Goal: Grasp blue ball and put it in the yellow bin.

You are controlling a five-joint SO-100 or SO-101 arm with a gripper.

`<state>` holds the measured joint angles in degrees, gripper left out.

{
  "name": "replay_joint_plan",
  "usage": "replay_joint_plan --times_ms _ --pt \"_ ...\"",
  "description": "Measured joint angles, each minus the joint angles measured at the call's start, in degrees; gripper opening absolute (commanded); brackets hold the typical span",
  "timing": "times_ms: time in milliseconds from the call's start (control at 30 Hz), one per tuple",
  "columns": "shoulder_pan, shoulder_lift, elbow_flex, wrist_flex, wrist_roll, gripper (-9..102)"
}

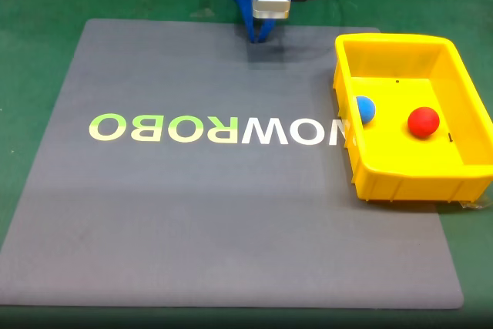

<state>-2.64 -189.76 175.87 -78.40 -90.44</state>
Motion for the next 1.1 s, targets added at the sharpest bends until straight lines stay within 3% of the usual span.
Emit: replay_joint_plan --times_ms 1100 --pt "0.0 0.0 0.0 0.0 0.79 0"
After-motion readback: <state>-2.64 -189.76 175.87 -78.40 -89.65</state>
